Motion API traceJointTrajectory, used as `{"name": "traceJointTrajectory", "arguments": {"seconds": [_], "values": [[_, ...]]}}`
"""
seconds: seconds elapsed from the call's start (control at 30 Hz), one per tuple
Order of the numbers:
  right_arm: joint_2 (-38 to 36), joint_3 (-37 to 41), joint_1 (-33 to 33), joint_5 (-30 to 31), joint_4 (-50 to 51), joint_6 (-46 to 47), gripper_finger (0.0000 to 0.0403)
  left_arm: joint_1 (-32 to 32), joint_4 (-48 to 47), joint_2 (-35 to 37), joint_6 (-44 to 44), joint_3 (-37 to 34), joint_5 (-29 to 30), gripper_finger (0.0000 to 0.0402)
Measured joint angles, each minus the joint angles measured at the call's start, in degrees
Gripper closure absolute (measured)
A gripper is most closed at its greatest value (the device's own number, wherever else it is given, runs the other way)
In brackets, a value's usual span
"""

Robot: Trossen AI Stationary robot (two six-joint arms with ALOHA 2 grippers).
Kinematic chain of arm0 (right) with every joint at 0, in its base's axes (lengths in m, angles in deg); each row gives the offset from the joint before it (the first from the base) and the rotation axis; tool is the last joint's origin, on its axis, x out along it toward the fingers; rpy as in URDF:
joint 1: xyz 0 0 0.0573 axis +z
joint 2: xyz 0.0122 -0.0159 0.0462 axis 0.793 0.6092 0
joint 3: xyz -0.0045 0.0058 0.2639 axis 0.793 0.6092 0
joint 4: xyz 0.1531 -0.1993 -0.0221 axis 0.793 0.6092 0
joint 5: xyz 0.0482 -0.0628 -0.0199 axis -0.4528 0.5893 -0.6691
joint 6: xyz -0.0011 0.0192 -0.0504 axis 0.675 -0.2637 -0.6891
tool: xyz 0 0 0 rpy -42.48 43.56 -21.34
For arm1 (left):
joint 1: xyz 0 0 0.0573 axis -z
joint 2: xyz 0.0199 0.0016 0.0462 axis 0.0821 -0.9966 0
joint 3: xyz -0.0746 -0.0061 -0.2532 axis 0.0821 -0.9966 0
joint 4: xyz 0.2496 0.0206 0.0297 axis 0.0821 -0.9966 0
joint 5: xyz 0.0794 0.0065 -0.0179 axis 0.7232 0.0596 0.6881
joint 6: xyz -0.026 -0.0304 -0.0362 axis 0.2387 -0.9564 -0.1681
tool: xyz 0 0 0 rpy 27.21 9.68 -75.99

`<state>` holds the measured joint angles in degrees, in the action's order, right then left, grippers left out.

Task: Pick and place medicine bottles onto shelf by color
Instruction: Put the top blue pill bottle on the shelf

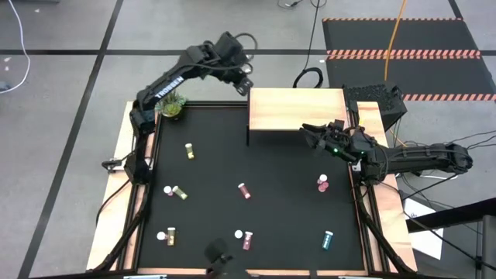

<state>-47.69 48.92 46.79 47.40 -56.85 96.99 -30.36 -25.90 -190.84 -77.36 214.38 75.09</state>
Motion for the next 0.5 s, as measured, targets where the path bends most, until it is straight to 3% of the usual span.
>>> {"name": "traceJointTrajectory", "arguments": {"seconds": [0.23,0.5], "values": [[0.01,0.00,-0.12,0.07,1.21,0.84,0.0248,1.94,5.07,-4.81,-2.03,-0.07,-0.43,0.0286],[0.34,-1.93,-2.11,-1.10,3.00,-3.75,0.0248,4.04,5.20,-5.03,-0.01,0.06,-1.23,0.0278]]}}
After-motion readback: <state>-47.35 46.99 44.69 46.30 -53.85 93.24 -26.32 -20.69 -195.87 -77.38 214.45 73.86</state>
